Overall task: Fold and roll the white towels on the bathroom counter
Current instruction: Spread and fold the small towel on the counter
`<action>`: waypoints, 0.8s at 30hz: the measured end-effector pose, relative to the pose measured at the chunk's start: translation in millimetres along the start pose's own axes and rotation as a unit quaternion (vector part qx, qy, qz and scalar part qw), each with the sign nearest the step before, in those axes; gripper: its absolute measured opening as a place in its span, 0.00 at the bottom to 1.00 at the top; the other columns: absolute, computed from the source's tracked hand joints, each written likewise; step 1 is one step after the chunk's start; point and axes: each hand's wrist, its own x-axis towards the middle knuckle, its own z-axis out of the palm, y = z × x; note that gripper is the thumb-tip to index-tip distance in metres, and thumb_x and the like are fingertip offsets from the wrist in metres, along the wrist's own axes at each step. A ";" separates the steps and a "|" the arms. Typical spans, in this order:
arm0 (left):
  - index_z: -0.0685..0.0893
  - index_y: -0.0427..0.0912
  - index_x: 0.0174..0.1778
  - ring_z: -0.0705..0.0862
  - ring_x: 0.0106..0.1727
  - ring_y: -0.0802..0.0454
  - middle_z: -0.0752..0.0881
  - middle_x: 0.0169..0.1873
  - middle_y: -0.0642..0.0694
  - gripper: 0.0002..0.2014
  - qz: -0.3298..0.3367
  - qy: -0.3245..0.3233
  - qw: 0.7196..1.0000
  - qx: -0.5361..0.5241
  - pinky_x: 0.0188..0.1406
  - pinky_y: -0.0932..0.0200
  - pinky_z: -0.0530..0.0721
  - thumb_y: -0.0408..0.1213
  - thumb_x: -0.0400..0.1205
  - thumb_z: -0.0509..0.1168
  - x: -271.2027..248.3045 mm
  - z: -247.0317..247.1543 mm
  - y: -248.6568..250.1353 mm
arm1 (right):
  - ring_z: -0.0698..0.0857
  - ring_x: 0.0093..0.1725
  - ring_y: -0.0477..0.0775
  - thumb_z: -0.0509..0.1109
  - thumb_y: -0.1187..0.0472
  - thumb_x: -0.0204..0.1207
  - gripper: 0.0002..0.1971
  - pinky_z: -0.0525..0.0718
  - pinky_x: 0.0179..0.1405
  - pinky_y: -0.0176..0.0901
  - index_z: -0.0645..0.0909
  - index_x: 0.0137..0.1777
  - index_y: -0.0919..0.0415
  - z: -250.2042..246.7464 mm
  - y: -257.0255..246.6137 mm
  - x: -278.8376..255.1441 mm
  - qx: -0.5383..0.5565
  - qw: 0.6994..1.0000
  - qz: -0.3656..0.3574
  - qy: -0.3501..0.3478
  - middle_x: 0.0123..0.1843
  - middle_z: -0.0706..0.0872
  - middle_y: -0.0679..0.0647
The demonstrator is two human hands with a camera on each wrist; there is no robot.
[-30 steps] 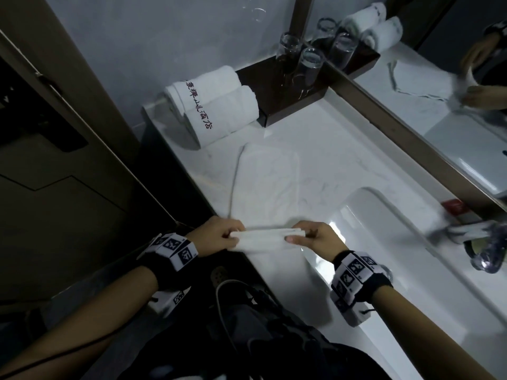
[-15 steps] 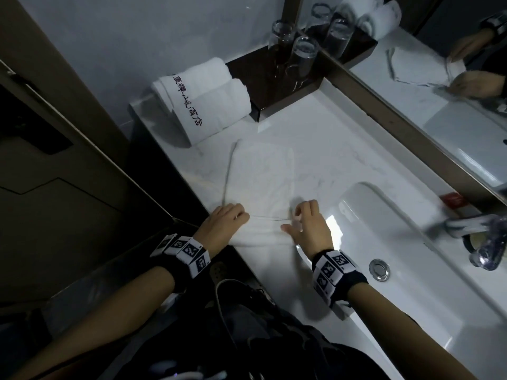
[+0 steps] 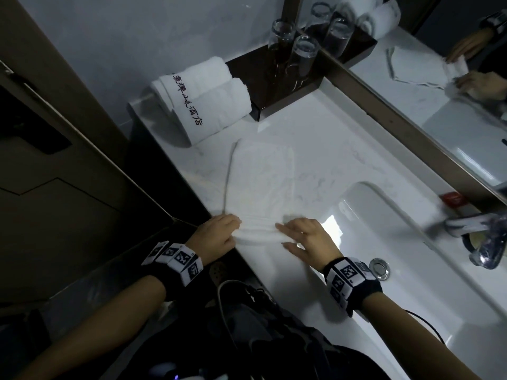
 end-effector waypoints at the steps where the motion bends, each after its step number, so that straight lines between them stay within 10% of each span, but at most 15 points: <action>1: 0.83 0.34 0.54 0.83 0.56 0.46 0.85 0.55 0.40 0.13 -0.036 -0.004 0.999 -0.036 0.58 0.56 0.80 0.28 0.73 0.65 0.8 -2.2 -0.8 | 0.87 0.48 0.62 0.80 0.64 0.65 0.21 0.83 0.51 0.49 0.86 0.60 0.62 -1.0 0.1 0.8 0.022 0.999 0.024 0.001 0.48 0.89 0.59; 6: 0.79 0.32 0.48 0.82 0.51 0.38 0.83 0.49 0.35 0.08 -0.134 -0.033 0.988 -0.076 0.52 0.47 0.80 0.34 0.79 0.59 12.3 -10.2 8.8 | 0.81 0.57 0.50 0.69 0.53 0.77 0.18 0.74 0.60 0.38 0.78 0.68 0.47 -13.0 7.9 10.9 0.197 0.951 0.219 -0.093 0.57 0.87 0.48; 12: 0.72 0.34 0.63 0.75 0.59 0.36 0.73 0.61 0.33 0.18 -0.184 0.070 0.978 -0.072 0.63 0.48 0.73 0.28 0.77 0.64 36.7 -9.2 1.1 | 0.82 0.50 0.58 0.68 0.54 0.77 0.18 0.78 0.50 0.44 0.73 0.64 0.58 -3.0 15.4 45.9 0.318 0.852 0.413 -0.049 0.55 0.81 0.59; 19: 0.83 0.34 0.53 0.83 0.53 0.44 0.84 0.52 0.38 0.18 -0.021 0.041 0.996 0.072 0.54 0.55 0.81 0.18 0.69 0.65 27.9 -3.3 -2.8 | 0.79 0.51 0.60 0.72 0.56 0.74 0.18 0.78 0.48 0.45 0.74 0.55 0.67 0.5 18.4 52.0 0.167 0.923 0.344 0.035 0.57 0.74 0.59; 24: 0.83 0.36 0.53 0.85 0.48 0.46 0.86 0.48 0.42 0.20 -0.043 0.022 0.997 0.058 0.45 0.59 0.84 0.32 0.64 0.72 11.3 1.7 5.5 | 0.80 0.58 0.54 0.77 0.54 0.68 0.24 0.72 0.62 0.39 0.78 0.63 0.59 -2.2 25.3 21.5 0.111 0.973 0.193 -0.052 0.66 0.80 0.52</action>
